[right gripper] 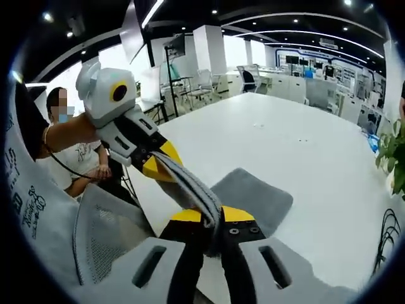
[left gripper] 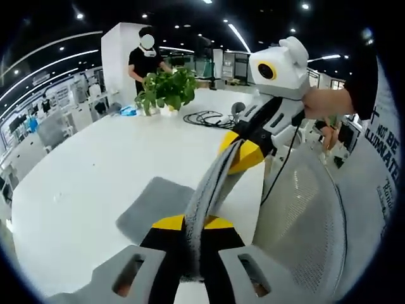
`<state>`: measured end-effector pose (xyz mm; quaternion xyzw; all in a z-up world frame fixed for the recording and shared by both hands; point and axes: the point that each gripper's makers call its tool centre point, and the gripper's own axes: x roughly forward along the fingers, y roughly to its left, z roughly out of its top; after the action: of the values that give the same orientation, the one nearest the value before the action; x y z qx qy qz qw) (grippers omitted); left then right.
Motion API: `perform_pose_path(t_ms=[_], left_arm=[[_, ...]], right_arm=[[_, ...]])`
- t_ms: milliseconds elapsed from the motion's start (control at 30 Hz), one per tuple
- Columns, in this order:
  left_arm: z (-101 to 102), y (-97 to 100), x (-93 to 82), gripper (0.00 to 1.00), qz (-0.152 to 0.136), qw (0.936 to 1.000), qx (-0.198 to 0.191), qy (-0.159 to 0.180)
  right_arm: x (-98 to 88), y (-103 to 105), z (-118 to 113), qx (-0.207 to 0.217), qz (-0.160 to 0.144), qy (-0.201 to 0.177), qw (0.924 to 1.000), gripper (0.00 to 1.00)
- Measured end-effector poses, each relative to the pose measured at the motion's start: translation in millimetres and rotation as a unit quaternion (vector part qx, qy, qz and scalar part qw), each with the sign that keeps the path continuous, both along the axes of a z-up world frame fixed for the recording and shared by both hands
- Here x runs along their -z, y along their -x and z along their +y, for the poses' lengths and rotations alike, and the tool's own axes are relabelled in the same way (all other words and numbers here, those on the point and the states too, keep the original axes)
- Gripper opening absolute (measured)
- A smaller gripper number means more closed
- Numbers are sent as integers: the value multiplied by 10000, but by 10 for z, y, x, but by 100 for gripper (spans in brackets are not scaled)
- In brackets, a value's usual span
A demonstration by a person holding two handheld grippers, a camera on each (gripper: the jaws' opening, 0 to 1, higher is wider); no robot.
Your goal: Fold the towel on the table until its edges align and the towel forms a compact rectangular stack.
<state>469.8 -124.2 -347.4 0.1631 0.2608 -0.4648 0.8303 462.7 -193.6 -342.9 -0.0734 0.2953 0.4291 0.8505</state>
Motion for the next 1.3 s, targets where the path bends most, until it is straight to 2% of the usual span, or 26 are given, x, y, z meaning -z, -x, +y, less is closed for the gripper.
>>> perform_pose_path(t_ms=[300,567,900,1100,1300], left_arm=[[36,-280,-34,8,85,9998,-78,160],[-2,-454,8,8,278,9994,5,192],[-63,-715,128,8,352,9992,108,172],[-61,-862,203,8,418,9989,92,169],[-36,-1041,366,8,555,9983,-2,194]], right_arm=[[-66,-242,17,21,19,-85,10000,6],[-5,-468,8,139,124,-173,9997,6],[135,-722,-38,390,278,-299,9984,6],[223,-874,-30,562,248,-359,9975,6],[376,-1050,-44,712,308,-364,9963,6]])
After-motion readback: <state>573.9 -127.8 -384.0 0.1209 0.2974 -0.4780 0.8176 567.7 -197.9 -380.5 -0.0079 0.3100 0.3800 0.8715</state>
